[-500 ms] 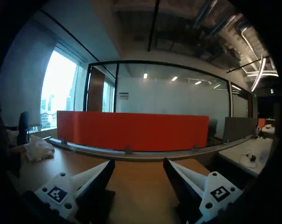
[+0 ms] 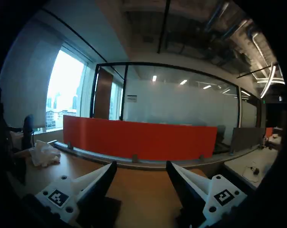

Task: Fold towel

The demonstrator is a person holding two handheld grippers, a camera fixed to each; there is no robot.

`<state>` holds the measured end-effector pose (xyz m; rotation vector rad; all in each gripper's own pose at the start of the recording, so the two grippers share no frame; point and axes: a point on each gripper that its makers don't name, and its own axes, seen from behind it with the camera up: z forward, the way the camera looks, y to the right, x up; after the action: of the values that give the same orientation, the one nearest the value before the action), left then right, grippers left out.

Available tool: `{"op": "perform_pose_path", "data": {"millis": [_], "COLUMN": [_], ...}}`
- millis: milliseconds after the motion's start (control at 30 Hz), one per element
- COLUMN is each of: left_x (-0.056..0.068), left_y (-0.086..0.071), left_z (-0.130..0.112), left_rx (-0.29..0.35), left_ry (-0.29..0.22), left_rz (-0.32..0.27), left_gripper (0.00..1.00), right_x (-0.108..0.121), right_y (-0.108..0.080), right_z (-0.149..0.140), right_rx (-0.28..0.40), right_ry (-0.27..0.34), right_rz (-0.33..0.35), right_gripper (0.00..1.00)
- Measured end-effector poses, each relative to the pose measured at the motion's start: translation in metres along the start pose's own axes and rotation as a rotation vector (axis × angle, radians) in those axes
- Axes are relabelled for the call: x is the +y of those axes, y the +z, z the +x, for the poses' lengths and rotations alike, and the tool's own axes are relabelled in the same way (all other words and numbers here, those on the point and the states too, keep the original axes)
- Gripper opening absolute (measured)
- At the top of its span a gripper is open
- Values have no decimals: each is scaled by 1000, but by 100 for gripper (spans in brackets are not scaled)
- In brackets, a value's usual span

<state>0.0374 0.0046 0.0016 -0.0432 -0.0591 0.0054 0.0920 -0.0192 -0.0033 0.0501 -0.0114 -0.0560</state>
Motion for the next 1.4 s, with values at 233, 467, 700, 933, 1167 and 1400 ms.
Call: {"op": "perform_pose_path", "data": {"millis": [233,467,700,933,1167,1400], "left_x": [8,22,51,66,80,95], "left_y": [2,4,2,0,-1,-2], "left_z": [4,-7,-29,-36,-51,-71], "left_rx": [-35,-91,-176,-208,-241,-283], "left_ry": [19,48,75,104,136,177], "left_rz": [-40,-117,-247,-320,-370,-428], "left_gripper": [100,100,100,100,100,100], "right_x": [-10,-25,-52,-69,-83,-98], "right_y": [3,3,1,1,-2,-8], "right_z": [6,-5,-19,-28,-44,-66], "right_rx": [-28,-81,-159,-205,-261,-320], "right_ry": [-19,-54,-88,-140,-185,-227], "right_rz": [48,130,254,332,397,479], "right_gripper": [100,100,100,100,100,100]}}
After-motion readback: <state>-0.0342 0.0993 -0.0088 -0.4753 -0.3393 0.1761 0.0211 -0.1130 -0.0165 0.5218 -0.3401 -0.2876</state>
